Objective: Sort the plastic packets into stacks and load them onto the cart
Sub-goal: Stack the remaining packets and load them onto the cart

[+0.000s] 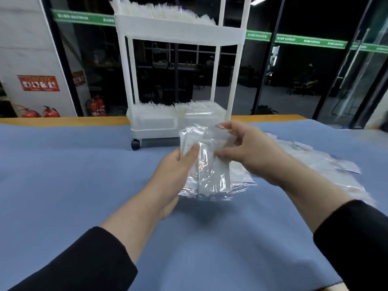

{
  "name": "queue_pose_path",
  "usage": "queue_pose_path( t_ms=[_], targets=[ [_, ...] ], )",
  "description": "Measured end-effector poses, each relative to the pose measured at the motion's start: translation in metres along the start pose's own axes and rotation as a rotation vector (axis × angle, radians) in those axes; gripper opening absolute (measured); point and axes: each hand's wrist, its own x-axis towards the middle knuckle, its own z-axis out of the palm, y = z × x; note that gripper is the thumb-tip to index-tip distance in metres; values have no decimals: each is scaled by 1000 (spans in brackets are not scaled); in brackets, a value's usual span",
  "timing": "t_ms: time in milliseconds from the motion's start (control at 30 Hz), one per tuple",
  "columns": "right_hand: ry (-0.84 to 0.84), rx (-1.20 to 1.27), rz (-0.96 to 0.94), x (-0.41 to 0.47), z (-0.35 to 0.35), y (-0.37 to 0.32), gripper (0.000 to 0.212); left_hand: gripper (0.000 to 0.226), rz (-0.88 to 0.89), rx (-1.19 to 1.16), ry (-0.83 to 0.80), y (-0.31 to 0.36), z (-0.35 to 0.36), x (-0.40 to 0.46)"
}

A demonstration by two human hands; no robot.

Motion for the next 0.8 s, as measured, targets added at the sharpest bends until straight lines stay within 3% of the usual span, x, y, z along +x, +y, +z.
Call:
queue_pose_path(
  t_ms=[100, 167, 233, 333, 500, 600, 667, 733, 800],
  targets=[
    [190, 26, 12, 9, 31, 3, 64, 21, 14, -50, 69, -1, -3, 2],
    [219, 195, 85, 7, 50, 4, 68, 21, 53, -135, 171, -1, -7, 7],
    [125, 354, 138, 3, 66, 7, 48, 22, 86, -199, 211, 1, -8, 11],
    [-17, 437, 65, -2, 78, 7, 20, 20, 68, -147, 190, -1, -6, 14],
    [-1, 402, -15, -1, 75, 8, 21, 40, 100, -43, 204, -8, -6, 20],
    [66, 98, -123, -4, 59, 9, 18, 56, 295, 16, 488, 3, -16, 19],
    [3, -261, -224, -6, 50, 6, 39, 52, 462, 55, 607, 14, -25, 15],
    [-93, -540, -281, -5, 53, 5, 49, 57, 441, 149, 545, 14, -29, 13],
    [-147, -575, -287, -4, 63, 9, 48, 54, 294, 334, 458, 6, -27, 14]
  ],
)
